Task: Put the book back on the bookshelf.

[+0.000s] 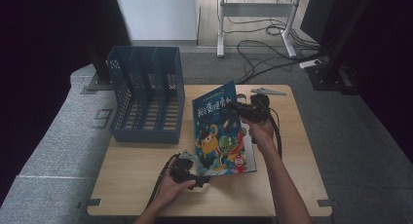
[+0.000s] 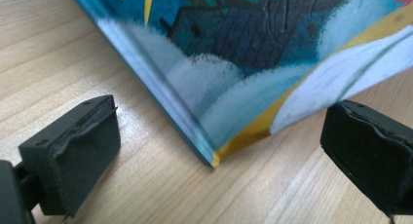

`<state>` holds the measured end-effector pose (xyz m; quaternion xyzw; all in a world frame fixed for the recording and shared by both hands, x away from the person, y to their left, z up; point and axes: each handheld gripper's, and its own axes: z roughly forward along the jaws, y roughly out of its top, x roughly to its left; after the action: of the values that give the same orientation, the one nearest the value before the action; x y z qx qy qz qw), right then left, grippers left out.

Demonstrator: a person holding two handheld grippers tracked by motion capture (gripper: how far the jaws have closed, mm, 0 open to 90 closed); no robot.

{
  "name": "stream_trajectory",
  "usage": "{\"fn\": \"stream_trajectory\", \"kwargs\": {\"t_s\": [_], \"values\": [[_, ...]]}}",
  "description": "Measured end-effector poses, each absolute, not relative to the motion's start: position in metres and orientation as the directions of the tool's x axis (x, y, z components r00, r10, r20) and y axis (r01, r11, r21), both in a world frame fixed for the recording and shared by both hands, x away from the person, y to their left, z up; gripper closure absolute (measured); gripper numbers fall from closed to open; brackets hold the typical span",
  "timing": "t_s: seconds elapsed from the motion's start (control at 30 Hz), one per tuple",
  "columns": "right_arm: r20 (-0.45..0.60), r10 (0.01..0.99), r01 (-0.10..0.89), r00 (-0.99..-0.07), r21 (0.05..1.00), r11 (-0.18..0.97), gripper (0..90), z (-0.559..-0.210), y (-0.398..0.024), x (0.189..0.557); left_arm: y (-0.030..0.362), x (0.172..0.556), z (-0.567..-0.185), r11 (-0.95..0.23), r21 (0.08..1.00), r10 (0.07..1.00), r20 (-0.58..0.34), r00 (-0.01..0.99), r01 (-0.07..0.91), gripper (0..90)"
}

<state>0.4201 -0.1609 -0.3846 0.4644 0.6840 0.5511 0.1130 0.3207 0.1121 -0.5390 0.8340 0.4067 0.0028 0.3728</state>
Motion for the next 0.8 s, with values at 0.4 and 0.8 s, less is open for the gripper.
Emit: {"fn": "stream_trajectory", "kwargs": {"t_s": [0.4,0.8], "values": [[0.331,0.75,0.464,-0.573,0.885,-0.037,79.8,-0.383,-0.165,0.413,0.109,0.321,-0.54,-0.387,0.63,0.696,-0.28,0.662,0.673,1.9],[0.326,0.741,0.428,-0.587,0.902,-0.057,80.0,-0.384,-0.172,0.409,0.104,0.322,-0.54,-0.383,0.638,0.71,-0.26,0.655,0.668,1.9]]}}
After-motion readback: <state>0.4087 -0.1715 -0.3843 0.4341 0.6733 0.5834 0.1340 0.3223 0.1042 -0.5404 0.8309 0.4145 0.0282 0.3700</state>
